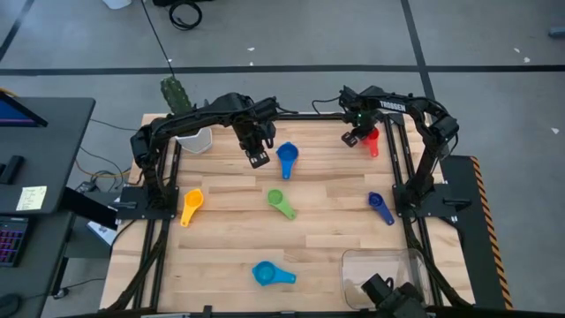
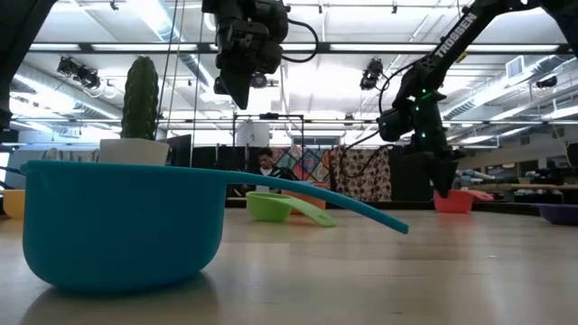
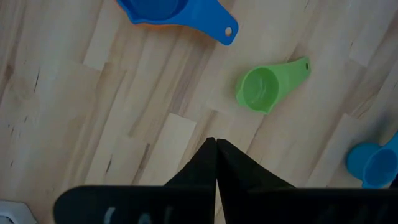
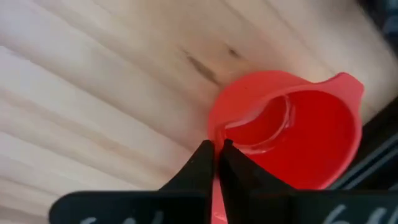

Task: Nest measuring cups in basket
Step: Stack the red measuring cup on top of the dark blue measuring cup

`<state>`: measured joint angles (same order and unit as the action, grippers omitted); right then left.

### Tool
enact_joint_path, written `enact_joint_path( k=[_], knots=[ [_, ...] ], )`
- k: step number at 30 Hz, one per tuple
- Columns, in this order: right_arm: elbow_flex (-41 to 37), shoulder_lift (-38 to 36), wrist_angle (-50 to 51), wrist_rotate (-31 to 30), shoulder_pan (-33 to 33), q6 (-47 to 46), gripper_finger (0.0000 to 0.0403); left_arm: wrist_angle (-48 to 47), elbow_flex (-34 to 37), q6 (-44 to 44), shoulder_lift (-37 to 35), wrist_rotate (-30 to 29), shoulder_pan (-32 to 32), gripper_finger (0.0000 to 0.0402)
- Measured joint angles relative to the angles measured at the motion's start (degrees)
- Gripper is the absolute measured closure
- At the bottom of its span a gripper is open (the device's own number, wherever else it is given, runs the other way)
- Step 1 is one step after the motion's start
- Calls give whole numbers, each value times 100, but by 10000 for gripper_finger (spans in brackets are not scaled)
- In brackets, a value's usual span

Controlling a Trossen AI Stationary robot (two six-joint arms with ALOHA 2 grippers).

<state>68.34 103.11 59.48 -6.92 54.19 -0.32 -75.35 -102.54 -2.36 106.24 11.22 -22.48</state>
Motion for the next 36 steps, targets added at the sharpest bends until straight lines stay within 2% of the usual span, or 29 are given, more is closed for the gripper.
enact_joint_path(
  k=[5, 13, 17, 24, 31, 36],
  knots=[
    [1, -60, 75, 75, -12, 505, 390, -6, 0, -1, 0, -2, 2, 393],
    [102, -635, 920, 131, -441, -84, 390, -10, 1, 9, -5, -268, -50, 393],
    [469, -1057, 1551, 135, -874, -879, 390, -15, 7, 344, -146, -589, -101, 393],
    [1309, -1405, 2368, 210, -2117, -2755, 390, -13, 7, 746, -760, -636, -267, 393],
    [2162, -1191, 2390, 264, -3372, -4557, 390, -244, 4, 952, -1354, -643, -327, 393],
    [2893, -709, 2328, 167, -3911, -4753, 390, -634, 4, 940, -1681, -670, -402, 393]
  ],
)
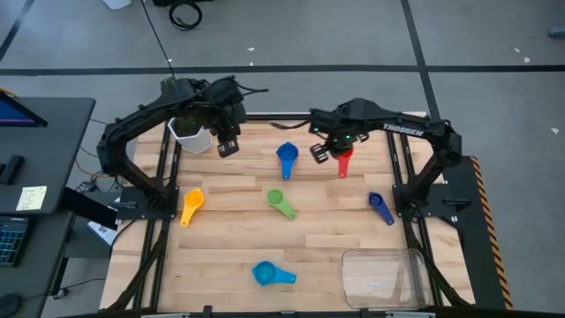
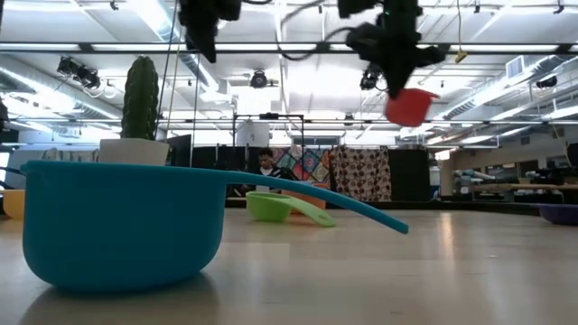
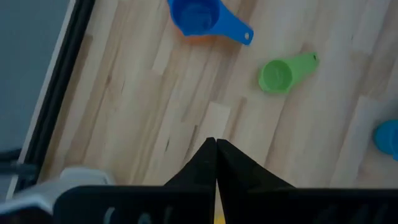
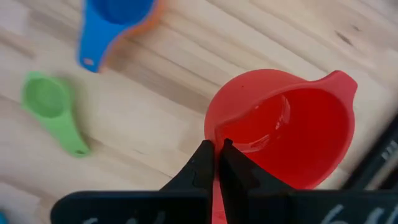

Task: Nest measuring cups in basket
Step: Stack the red measuring cup on top of the dark blue measuring cup

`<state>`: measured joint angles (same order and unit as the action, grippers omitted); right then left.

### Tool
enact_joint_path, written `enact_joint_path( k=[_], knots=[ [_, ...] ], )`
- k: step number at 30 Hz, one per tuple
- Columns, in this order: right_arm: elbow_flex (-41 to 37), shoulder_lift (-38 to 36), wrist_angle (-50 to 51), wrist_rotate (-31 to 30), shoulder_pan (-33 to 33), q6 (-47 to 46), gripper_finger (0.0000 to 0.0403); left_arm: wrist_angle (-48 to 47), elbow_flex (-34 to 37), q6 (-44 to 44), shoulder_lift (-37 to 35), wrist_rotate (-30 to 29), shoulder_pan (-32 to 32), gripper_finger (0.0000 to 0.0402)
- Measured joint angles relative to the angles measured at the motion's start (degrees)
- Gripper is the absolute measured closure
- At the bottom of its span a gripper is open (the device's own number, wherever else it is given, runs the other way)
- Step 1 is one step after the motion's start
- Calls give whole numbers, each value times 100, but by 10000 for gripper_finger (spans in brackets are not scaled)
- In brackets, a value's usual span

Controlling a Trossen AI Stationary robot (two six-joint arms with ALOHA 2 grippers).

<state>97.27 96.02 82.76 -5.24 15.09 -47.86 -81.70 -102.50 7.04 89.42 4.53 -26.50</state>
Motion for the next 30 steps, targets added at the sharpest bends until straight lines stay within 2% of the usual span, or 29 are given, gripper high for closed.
enact_joint_path(
  k=[8, 17, 20, 22, 30],
  knots=[
    [1437, 1245, -70, -15, -252, 133, 390, -432, -2, -7, -384, -335, -208, 393],
    [3752, 2976, -53, 34, -68, 400, 390, -639, -4, 441, -780, -349, -561, 393],
    [3564, 3137, -467, 193, 51, 523, 390, -639, -4, 436, -899, -347, -625, 393],
    [3545, 3248, -419, 343, 132, 462, 390, -645, -6, 431, -977, -348, -669, 393],
    [3568, 3548, -242, 320, 354, 798, 390, -648, -4, 414, -1009, -342, -715, 393]
  ],
)
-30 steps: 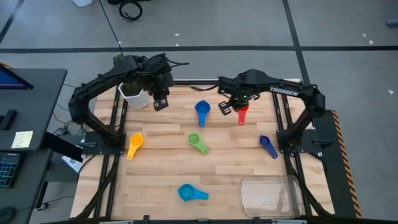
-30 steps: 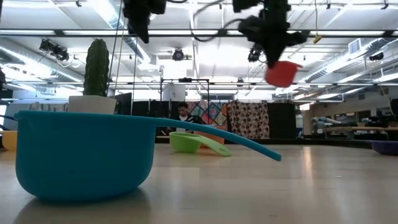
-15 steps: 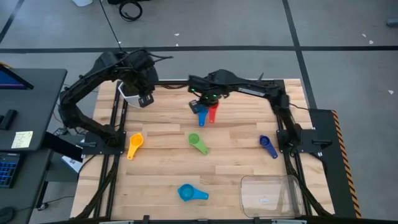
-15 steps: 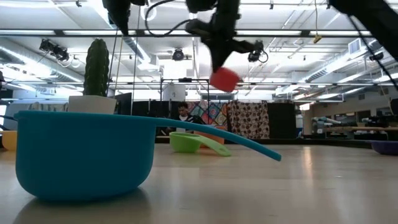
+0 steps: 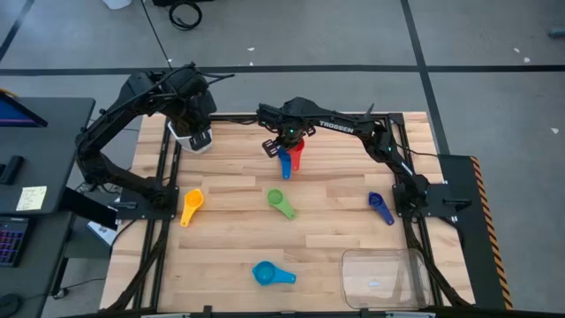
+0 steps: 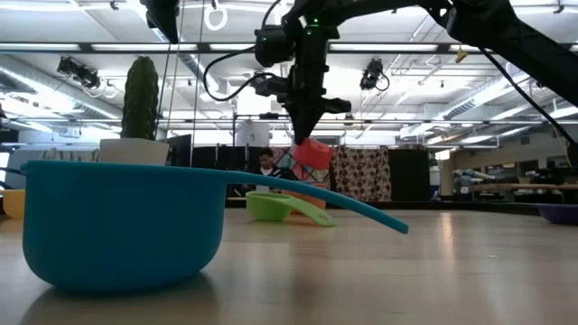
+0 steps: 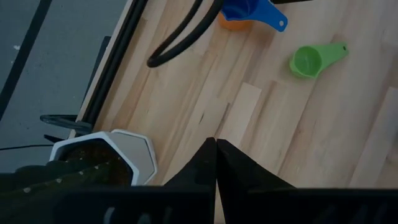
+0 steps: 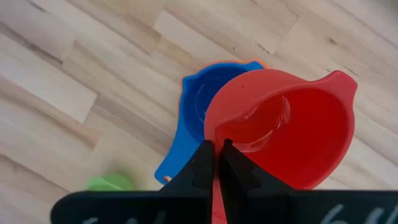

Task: Nest measuring cups in basket
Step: Stack the red measuring cup on top of the dark blue measuring cup

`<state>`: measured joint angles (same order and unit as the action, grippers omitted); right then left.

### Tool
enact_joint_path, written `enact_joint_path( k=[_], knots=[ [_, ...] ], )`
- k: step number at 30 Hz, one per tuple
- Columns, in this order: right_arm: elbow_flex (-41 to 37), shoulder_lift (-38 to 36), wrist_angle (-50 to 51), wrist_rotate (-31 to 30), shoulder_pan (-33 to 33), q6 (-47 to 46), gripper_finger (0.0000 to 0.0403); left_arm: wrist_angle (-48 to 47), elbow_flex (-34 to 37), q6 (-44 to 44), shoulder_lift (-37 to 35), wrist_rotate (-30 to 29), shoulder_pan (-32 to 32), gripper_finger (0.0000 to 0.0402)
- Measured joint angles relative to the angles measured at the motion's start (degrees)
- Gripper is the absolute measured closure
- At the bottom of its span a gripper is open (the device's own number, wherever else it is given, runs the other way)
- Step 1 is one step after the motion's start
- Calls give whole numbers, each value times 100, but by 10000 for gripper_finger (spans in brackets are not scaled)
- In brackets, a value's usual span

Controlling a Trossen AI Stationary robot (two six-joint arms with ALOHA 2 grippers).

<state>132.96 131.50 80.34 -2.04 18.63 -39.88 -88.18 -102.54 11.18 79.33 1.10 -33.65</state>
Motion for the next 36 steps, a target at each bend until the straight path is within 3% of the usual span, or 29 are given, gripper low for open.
enact_joint_path(
  k=[19, 26, 36],
  knots=[
    [-38, 73, -81, 255, 87, 273, 390, -13, 0, -46, 6, 11, 0, 393],
    [-38, 334, -74, 435, 22, 304, 390, -179, 0, 42, 6, 318, 2, 393],
    [-47, 664, -2, 660, -8, 411, 389, -180, 0, 60, 11, 317, 0, 393]
  ],
)
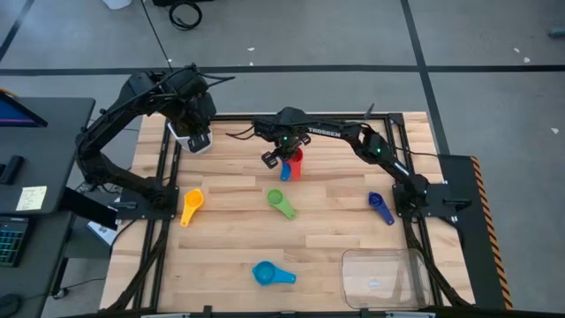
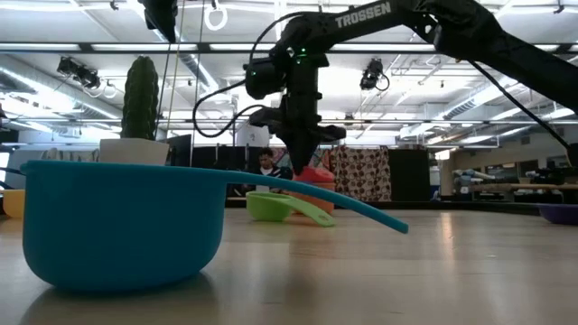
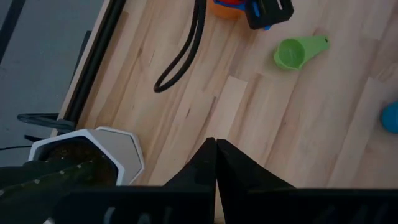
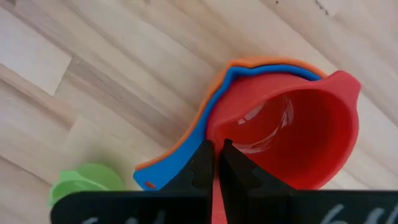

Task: Nest measuring cups in basket
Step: Stack the red measuring cup on top of the dark blue measuring cup

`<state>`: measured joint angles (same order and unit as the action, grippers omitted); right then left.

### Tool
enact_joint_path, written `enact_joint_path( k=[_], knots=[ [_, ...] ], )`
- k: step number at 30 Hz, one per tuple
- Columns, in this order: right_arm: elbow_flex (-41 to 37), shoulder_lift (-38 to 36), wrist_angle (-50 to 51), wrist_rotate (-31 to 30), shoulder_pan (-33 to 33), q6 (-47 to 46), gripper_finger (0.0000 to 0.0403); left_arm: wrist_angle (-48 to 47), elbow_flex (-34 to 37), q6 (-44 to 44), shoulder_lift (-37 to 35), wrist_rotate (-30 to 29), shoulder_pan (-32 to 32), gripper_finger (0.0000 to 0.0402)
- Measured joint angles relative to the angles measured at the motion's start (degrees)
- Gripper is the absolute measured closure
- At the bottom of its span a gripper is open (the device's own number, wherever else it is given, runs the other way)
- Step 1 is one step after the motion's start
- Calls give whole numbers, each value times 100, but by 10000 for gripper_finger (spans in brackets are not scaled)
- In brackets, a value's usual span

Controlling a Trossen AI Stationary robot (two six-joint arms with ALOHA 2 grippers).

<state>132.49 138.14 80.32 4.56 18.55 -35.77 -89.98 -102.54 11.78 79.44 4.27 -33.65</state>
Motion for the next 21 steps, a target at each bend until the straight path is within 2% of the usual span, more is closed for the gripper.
enact_joint_path(
  k=[10, 21],
  knots=[
    [53, 60, -68, 95, 65, 445, 300, -1, 0, 4, 0, 2, 0, 393],
    [67, -21, -89, 1027, 229, 458, 293, -4, 0, 87, 0, 0, 0, 393]
  ],
)
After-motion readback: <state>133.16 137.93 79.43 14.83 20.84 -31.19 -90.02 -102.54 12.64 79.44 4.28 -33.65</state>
